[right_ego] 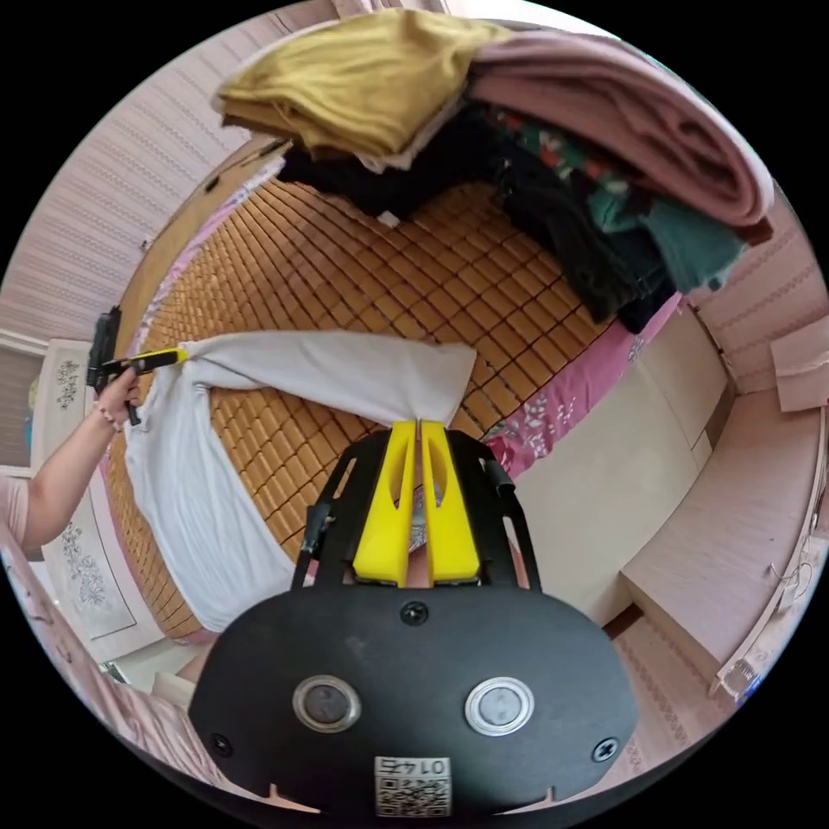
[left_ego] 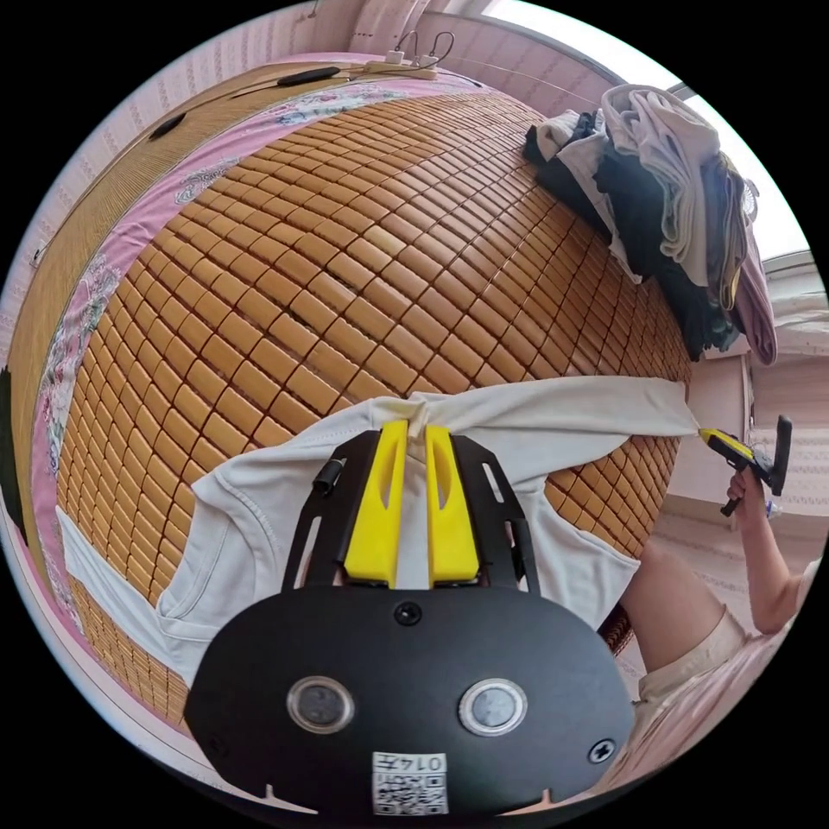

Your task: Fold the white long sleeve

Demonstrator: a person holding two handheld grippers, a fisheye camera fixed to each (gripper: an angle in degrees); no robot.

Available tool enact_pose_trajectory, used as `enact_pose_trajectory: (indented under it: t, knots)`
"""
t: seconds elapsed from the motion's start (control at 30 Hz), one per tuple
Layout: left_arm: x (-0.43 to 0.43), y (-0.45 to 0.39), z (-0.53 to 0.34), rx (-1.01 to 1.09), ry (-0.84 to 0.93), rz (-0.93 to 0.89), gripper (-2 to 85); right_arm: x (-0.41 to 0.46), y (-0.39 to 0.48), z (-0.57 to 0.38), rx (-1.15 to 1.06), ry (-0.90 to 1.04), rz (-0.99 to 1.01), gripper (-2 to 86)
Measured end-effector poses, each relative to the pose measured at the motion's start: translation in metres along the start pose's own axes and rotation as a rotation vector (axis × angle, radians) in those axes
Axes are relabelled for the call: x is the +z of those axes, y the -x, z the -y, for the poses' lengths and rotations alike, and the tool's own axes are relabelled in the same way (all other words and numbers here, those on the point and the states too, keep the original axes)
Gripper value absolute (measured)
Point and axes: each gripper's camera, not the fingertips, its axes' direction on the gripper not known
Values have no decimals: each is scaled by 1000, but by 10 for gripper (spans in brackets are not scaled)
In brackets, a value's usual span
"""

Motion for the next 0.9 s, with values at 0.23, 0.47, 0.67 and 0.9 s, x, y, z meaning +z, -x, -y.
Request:
enact_pose_trajectory:
  t: [0.23,0.47,0.67,0.9]
  knots:
    - [-28,-1,-13,-6,-75,-18,48,-10,-15,71,22,-82,-33,3]
    - [-65,-10,-43,19,-136,24,58,56,-9,88,89,8,-169,-1]
    - [-64,-22,-65,64,-89,33,58,88,25,95,23,-5,-160,-8]
    - [-60,-20,-81,4,-63,93,24,115,40,112,-19,9,-184,-8]
